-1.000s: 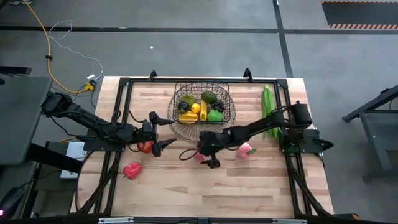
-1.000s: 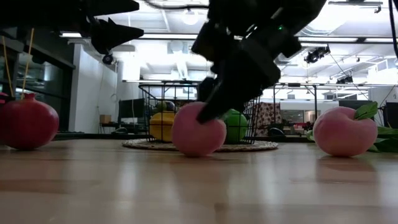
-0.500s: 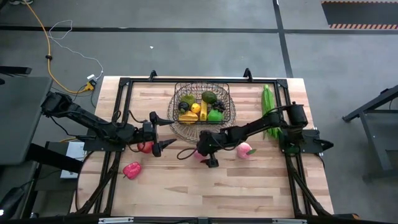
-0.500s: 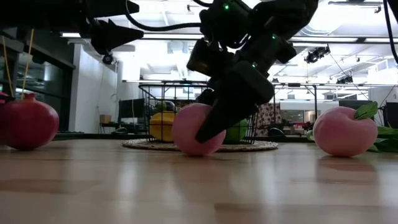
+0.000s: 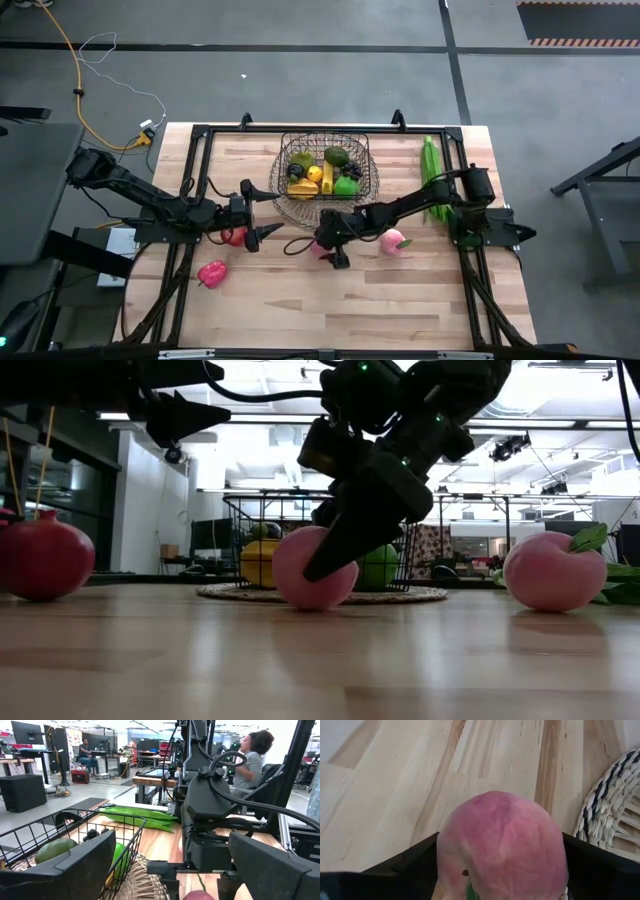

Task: Build produce basket
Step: Put the left pink peach into the black wire basket

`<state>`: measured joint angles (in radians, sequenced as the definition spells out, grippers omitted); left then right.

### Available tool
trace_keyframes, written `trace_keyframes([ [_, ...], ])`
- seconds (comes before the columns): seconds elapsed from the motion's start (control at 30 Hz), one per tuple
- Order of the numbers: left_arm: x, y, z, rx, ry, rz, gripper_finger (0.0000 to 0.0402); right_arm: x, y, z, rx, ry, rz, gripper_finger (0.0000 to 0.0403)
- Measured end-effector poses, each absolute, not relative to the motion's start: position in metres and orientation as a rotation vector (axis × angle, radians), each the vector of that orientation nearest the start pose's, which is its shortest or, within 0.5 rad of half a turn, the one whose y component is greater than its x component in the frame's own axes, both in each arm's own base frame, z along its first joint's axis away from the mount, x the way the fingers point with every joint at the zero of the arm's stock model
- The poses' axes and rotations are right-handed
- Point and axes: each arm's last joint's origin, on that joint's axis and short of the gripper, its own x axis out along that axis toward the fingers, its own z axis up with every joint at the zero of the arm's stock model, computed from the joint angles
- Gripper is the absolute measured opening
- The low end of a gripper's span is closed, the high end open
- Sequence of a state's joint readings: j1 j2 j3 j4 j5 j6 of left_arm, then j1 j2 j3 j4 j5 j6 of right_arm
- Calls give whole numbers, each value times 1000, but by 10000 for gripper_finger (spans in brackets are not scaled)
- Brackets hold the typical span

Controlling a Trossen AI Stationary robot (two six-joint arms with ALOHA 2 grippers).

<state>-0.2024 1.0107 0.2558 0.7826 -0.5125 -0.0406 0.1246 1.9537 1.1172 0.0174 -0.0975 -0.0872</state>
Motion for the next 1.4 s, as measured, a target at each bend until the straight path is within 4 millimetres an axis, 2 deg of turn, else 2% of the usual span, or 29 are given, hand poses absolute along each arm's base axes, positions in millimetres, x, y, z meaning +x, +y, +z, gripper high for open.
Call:
trace_keyframes([
  [0.13, 191, -25, 206, -50, -32, 310, 376, 388, 51, 140, -120, 818, 257, 320],
  [0.27, 191, -25, 205, -49, -30, 309, 376, 383, 51, 162, -139, 751, 265, 318],
  [0.37, 191, -25, 205, -46, -22, 310, 376, 371, 50, 175, -138, 703, 266, 317],
  [0.6, 191, -25, 203, -42, -10, 310, 376, 313, 40, 193, -115, 533, 178, 317],
  [0.87, 191, -24, 204, -42, -13, 353, 376, 242, 28, 226, -63, 78, 40, 319],
  [1.0, 191, -23, 204, -44, -17, 363, 376, 220, 23, 229, -32, -62, -48, 320],
  [1.17, 191, -23, 205, -44, -24, 362, 376, 215, 19, 227, -10, -68, -135, 321],
  [1.4, 191, -23, 205, -39, -24, 362, 376, 215, 19, 226, -13, -62, -133, 321],
])
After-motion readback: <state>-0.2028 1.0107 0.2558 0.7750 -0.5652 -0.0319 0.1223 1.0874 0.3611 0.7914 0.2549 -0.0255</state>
